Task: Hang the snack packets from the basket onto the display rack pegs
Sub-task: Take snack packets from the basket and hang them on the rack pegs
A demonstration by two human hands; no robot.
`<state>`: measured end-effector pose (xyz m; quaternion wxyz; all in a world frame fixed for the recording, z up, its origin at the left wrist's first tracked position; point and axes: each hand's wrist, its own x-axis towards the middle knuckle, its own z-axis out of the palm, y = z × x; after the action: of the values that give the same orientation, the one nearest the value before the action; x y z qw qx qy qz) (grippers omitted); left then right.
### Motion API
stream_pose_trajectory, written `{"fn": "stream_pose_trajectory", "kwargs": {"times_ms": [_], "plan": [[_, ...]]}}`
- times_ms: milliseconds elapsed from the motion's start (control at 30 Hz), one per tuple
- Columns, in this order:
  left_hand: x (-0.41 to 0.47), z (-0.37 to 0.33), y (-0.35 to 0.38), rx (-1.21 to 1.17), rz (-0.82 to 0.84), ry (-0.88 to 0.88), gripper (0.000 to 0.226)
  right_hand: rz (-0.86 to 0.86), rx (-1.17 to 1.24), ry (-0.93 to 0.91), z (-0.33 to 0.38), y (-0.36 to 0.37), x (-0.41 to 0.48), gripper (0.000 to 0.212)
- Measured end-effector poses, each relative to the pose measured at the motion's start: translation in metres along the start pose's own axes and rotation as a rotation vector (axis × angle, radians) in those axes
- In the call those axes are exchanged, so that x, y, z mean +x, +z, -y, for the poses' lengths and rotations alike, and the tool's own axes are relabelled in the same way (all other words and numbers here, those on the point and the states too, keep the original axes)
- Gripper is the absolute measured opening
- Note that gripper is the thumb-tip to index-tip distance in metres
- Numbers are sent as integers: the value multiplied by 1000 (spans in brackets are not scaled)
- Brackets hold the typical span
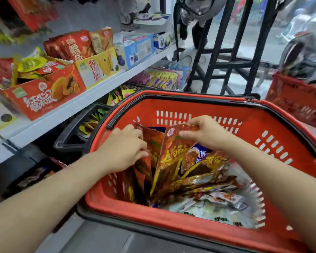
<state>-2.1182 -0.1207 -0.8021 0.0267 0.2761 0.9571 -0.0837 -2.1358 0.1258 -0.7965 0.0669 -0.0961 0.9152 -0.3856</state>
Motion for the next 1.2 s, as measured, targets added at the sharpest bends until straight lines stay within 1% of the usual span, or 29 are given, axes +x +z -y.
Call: {"fn": "stream_pose_trajectory", "kwargs": {"times_ms": [33,67,133,167,233,267,333,400,433,467,533,600,633,667,700,733,800,933,1000,1067,1100,1200], "plan": [[3,0,-1,-61,-21,-38,28,7,81,23,0,-5,2,20],[8,0,-3,-164,-37,-77,25,17,112,28,0,-8,3,24],[17,-7,-9,-366,-65,-136,16,39,69,23,-2,-14,5,36],[21,-12,-12,-408,-74,-148,19,73,49,29,-4,-16,5,36],[27,-25,-20,-410,-62,-161,27,153,39,58,-6,-21,2,26],[28,-31,-23,-425,-79,-166,28,153,-3,71,-8,-24,2,26],[34,-43,-31,-548,-163,-161,26,64,-112,80,-12,-33,4,37],[39,-54,-42,-713,-277,-151,25,-47,-119,71,-14,-49,1,42],[43,-58,-48,-751,-331,-142,25,-73,-56,66,-13,-57,-1,41],[46,-62,-53,-760,-381,-136,25,-74,80,49,-12,-65,-4,39],[49,-67,-60,-765,-502,-138,22,-43,445,-6,-8,-75,-12,36],[49,-67,-68,-823,-650,-163,17,-59,718,-17,-8,-81,-14,33],[48,-65,-71,-861,-706,-186,16,-65,779,-1,-8,-82,-15,29],[48,-64,-74,-900,-742,-211,17,-69,770,16,-8,-81,-15,23],[47,-64,-77,-936,-760,-227,18,-76,700,24,-7,-79,-15,16],[47,-64,-79,-962,-763,-236,19,-80,617,27,-6,-75,-14,14],[48,-66,-82,-962,-744,-236,19,-53,531,10,0,-67,-15,18],[50,-72,-88,-743,-716,-246,12,17,588,-66,12,-53,-16,18],[48,-72,-90,-694,-651,-245,10,11,642,-78,16,-50,-17,17],[45,-70,-91,-725,-597,-251,7,27,654,-88,15,-49,-18,15],[44,-68,-91,-765,-600,-255,9,66,651,-98,15,-51,-20,17],[42,-63,-88,-871,-634,-261,22,191,610,-111,12,-60,-25,37]]}}
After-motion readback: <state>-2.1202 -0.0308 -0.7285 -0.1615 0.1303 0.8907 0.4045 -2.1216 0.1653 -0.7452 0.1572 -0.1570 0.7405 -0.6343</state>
